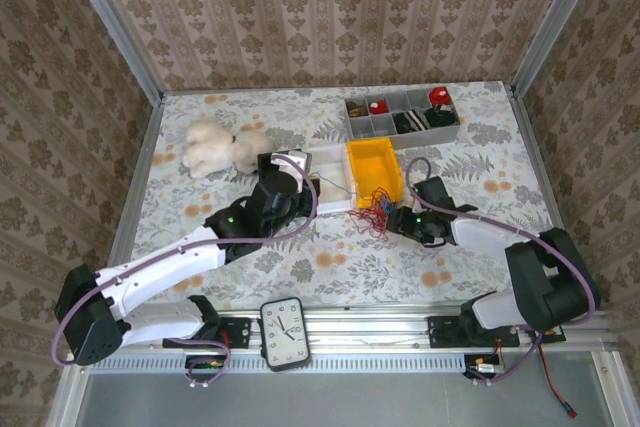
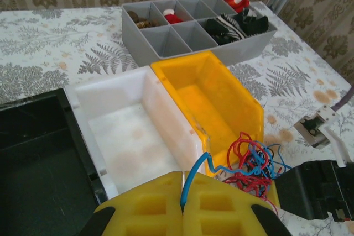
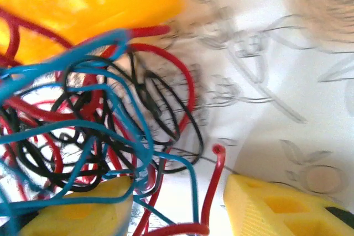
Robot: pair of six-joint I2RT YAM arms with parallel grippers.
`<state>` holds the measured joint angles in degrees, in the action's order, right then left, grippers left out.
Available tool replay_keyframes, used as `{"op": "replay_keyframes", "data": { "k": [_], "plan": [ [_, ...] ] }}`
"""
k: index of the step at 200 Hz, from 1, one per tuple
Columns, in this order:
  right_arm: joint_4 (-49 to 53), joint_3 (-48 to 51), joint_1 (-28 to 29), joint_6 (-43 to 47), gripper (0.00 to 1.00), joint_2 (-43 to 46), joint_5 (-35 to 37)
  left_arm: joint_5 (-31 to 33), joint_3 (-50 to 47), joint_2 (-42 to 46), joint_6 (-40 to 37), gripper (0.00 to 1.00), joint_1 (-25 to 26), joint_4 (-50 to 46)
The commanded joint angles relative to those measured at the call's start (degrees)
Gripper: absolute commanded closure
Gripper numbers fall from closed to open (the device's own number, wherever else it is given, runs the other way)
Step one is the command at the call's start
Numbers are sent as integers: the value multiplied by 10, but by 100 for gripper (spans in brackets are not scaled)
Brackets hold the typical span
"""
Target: Untangle the cables
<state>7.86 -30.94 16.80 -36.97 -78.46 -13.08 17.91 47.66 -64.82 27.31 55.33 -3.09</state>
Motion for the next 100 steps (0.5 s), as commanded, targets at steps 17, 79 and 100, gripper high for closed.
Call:
{"op": "replay_keyframes", "data": {
  "k": [17, 79, 100],
  "plan": [
    [31, 36, -40, -51, 53, 50, 44, 40, 26, 28, -16, 100, 7, 29],
    [58, 74, -101, -102, 60, 123, 60, 80, 65, 64, -43, 100, 16, 29],
    [64, 83, -123, -102, 61, 140, 57, 99, 68, 81, -44, 100, 17, 35]
  ]
}}
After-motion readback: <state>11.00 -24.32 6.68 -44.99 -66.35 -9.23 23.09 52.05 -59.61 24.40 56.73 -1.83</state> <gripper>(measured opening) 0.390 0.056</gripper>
